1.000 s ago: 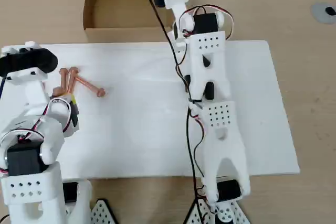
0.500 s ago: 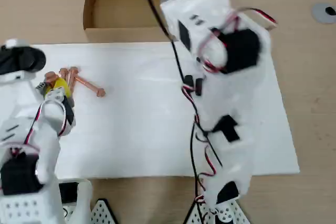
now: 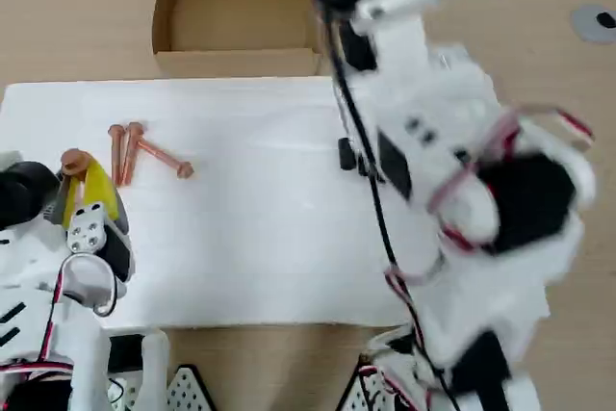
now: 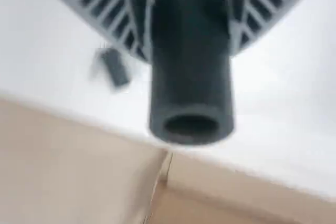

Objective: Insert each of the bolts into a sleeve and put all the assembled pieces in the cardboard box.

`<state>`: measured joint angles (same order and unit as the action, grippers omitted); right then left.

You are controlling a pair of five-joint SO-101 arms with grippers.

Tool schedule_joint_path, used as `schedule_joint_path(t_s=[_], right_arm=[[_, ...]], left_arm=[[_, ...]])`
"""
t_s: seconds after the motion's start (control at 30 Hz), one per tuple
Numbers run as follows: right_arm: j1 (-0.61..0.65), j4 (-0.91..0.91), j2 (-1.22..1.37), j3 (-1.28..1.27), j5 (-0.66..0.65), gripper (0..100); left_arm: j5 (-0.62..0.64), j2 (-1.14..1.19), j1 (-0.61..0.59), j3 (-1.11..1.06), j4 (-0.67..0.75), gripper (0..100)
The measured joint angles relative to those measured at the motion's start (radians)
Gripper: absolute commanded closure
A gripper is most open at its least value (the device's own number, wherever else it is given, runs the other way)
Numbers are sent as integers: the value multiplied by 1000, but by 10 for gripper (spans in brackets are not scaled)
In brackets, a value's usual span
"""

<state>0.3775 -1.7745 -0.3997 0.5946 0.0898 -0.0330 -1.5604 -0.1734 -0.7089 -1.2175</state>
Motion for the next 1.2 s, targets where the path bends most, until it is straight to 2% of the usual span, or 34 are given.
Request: schedule_joint_path(t_s=[0.23,0.5,0.63,0.87,0.97,1.07,1.2], right_arm=[[-3,0,-356,-436,28,988],[-186,80,-746,-804,28,988],[-227,152,-957,-1033,34,988],[-232,399,-1349,-1513,34,988],[-232,529,-1399,-1699,34,988],[-227,660,-1401,-1791,34,988],[-123,845,-1402,-1883,34,988]], left_arm=[[0,-18,0,-35,-9,993],[80,-18,5,-35,-14,994],[98,-18,98,-35,-14,994],[101,-18,313,-35,-14,994],[95,-18,344,-35,-14,994],[37,-18,351,-35,-14,994],[-14,-72,354,-41,5,994]])
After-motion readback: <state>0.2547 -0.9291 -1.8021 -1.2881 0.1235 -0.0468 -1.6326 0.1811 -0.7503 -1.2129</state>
